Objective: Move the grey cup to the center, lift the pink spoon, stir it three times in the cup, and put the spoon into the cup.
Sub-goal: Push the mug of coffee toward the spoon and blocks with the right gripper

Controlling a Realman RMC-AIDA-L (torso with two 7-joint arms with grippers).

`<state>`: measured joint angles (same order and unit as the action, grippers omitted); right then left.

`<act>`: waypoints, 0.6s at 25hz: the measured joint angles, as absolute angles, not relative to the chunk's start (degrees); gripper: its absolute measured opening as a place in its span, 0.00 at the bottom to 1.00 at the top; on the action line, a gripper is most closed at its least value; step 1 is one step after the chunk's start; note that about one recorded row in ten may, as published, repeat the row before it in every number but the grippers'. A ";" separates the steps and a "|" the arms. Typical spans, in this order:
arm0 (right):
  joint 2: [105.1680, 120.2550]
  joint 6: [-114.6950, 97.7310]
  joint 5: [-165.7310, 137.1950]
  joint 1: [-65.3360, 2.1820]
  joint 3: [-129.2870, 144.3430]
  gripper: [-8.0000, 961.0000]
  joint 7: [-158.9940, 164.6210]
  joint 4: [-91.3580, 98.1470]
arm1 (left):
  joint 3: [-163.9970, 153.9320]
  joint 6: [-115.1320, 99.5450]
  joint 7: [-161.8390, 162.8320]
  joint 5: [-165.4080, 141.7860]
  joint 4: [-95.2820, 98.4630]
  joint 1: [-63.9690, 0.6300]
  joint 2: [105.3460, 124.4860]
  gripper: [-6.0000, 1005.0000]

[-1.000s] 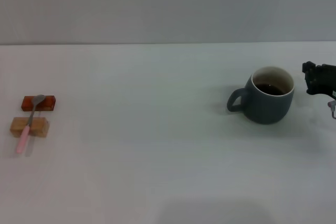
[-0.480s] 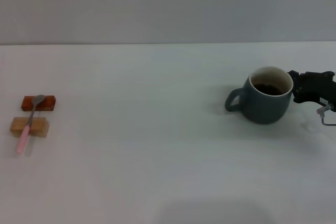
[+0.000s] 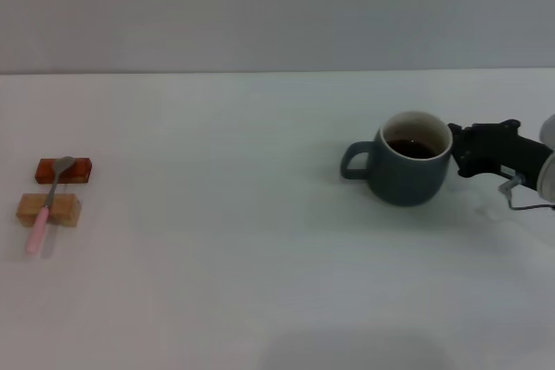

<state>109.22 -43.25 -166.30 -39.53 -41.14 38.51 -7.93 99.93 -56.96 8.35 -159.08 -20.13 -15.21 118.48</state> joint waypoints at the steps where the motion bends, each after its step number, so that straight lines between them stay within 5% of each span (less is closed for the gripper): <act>1: 109.23 -43.27 -166.63 -39.76 -40.70 0.04 39.15 -8.09 | 99.93 -56.96 8.35 -159.08 -20.16 -15.20 118.47 0.83; 8: 109.41 -43.60 -167.17 -40.49 -40.03 0.04 40.02 -8.98 | 99.75 -57.02 8.91 -159.08 -19.99 -15.21 118.47 0.83; 15: 111.36 -43.88 -167.17 -41.69 -40.15 0.04 40.05 -9.03 | 99.44 -57.05 9.01 -159.08 -19.95 -15.21 118.48 0.83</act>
